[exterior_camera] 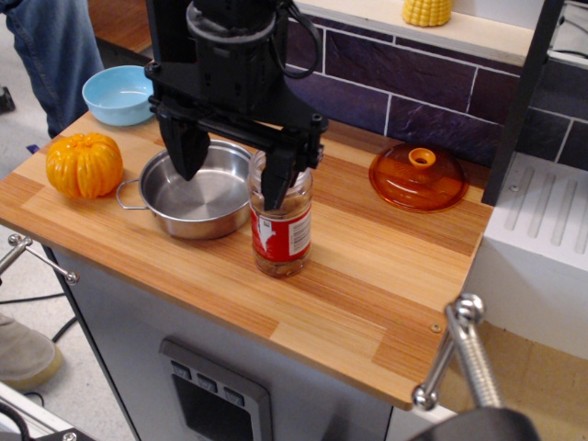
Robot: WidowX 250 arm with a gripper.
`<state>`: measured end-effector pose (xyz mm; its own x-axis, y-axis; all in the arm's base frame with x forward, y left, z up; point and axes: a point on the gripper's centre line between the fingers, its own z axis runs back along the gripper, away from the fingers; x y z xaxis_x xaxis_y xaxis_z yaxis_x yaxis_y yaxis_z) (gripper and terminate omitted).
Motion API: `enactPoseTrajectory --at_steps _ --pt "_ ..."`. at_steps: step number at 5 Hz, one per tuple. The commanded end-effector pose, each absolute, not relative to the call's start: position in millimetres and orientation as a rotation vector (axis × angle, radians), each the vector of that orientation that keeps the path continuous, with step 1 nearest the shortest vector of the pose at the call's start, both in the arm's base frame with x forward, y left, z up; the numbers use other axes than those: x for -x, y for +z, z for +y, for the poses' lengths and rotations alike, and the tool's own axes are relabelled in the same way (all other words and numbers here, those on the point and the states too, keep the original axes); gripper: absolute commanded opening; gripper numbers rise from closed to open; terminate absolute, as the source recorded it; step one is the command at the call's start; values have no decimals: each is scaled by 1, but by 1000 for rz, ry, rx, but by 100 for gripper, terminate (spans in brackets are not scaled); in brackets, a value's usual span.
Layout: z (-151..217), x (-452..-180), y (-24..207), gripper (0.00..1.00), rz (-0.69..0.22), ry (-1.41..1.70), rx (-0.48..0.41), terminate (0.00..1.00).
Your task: Pour almonds in pot
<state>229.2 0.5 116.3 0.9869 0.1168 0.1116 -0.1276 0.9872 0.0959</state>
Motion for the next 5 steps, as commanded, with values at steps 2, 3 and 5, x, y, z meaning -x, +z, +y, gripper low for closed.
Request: enactPoseTrajectory --at_steps 2,3,5 --pt "-25 -249 133 100 -85 -140 -234 0" --pt "-38 -268 149 100 -48 -399 -252 0" --pt "-68 -280 131 100 361 -967 -387 0"
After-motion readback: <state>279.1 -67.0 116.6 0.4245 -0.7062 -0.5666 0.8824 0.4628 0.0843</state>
